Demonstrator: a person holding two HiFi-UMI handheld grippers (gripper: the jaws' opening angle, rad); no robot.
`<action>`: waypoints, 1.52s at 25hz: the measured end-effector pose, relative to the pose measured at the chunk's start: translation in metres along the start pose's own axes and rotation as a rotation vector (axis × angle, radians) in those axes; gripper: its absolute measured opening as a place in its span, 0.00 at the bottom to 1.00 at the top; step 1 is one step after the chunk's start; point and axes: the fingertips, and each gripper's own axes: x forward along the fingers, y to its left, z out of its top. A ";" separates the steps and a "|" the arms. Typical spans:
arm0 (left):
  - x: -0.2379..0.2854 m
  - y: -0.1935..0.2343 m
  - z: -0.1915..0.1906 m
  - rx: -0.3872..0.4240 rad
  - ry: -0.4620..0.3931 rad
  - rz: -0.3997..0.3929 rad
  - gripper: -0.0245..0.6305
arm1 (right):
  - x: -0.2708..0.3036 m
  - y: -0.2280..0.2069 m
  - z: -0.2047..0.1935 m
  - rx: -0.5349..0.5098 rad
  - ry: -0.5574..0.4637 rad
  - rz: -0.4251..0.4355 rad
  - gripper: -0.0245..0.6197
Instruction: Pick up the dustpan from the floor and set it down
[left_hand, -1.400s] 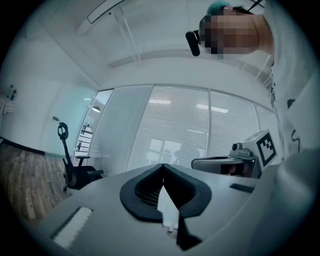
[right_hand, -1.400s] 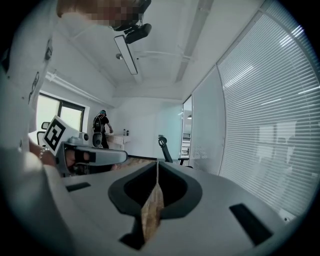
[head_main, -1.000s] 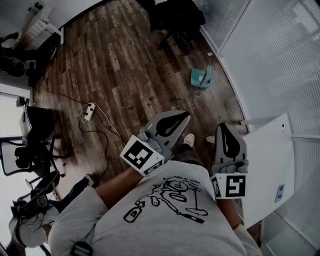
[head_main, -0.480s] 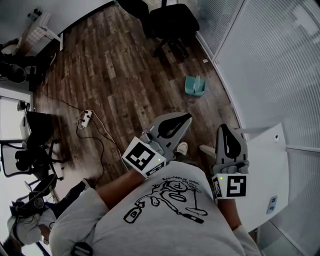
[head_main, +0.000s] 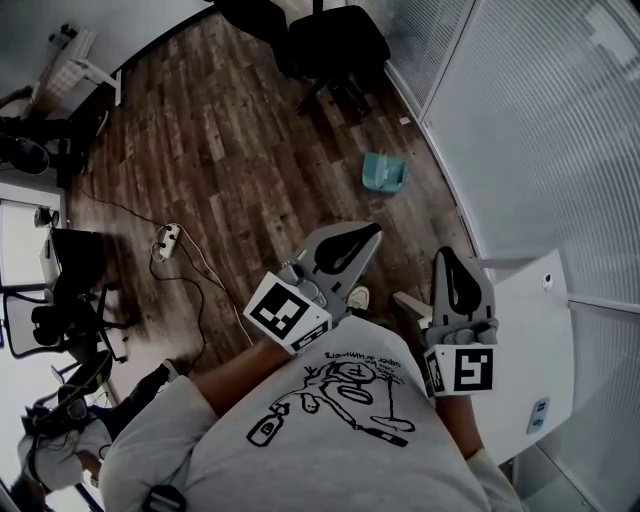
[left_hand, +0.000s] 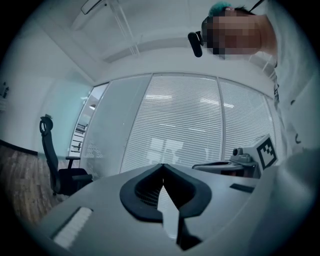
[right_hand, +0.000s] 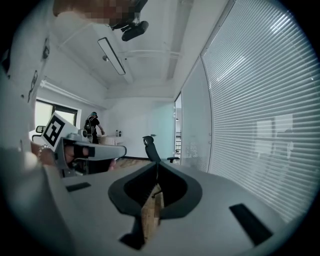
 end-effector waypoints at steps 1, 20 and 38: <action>0.004 0.000 0.000 -0.002 -0.001 -0.004 0.04 | 0.002 -0.004 -0.001 0.002 0.003 -0.003 0.05; 0.067 0.119 0.032 0.012 0.016 -0.076 0.04 | 0.131 -0.029 0.024 0.024 0.005 -0.069 0.05; 0.086 0.204 0.051 0.015 0.047 -0.152 0.04 | 0.216 -0.019 0.041 0.046 -0.007 -0.144 0.05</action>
